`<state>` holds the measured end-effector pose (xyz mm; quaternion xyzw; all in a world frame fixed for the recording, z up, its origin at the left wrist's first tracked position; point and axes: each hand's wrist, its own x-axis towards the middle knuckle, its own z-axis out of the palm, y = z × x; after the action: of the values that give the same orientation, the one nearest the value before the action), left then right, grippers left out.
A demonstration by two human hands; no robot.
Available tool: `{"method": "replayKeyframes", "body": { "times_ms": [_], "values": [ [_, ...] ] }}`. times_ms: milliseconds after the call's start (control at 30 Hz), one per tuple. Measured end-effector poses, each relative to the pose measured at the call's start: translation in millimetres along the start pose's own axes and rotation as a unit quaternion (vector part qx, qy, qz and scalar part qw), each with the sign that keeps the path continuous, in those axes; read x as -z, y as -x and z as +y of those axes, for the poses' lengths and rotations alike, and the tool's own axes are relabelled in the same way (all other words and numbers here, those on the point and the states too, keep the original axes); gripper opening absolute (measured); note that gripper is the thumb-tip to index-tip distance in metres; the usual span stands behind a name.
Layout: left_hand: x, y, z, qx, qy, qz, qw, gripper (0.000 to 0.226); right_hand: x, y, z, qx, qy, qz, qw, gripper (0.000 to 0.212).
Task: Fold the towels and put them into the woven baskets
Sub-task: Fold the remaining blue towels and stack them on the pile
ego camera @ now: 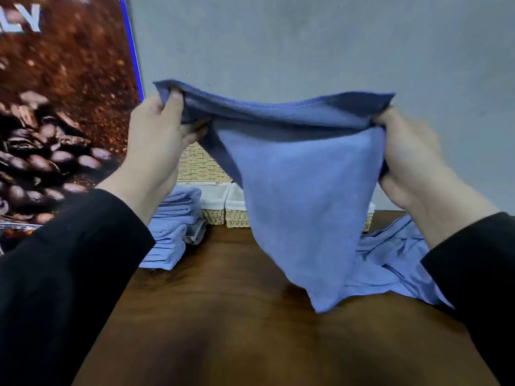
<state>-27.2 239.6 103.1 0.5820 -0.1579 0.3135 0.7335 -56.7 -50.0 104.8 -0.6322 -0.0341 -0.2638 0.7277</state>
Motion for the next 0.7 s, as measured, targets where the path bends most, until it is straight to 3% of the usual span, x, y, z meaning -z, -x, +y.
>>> {"method": "replayKeyframes", "body": {
  "times_ms": [100,267,333,433,500,633,700],
  "values": [
    [7,3,-17,0.040,-0.201,-0.002,0.979,0.020,13,-4,34,-0.047,0.078,-0.016,0.996,0.021],
    [34,29,-86,0.209,-0.418,-0.148,0.871,0.029,51,-3,132,-0.068,0.318,-0.066,0.943,0.041],
    [40,31,-112,0.223,-0.477,-0.170,0.833,0.037,61,-1,160,-0.080,0.320,-0.074,0.941,0.045],
    [37,21,-137,0.197,-0.523,-0.159,0.814,0.048,64,-8,181,-0.106,0.270,-0.062,0.955,0.045],
    [23,8,-142,0.187,-0.512,-0.136,0.827,0.048,57,-27,183,-0.102,0.240,-0.042,0.964,0.044],
    [-16,-48,-147,0.222,-0.312,-0.048,0.923,0.026,21,-90,169,-0.131,0.124,-0.020,0.983,0.026],
    [-28,-73,-155,0.256,-0.236,-0.050,0.936,0.025,6,-119,168,-0.166,0.070,-0.030,0.983,0.019]
  ]
}}
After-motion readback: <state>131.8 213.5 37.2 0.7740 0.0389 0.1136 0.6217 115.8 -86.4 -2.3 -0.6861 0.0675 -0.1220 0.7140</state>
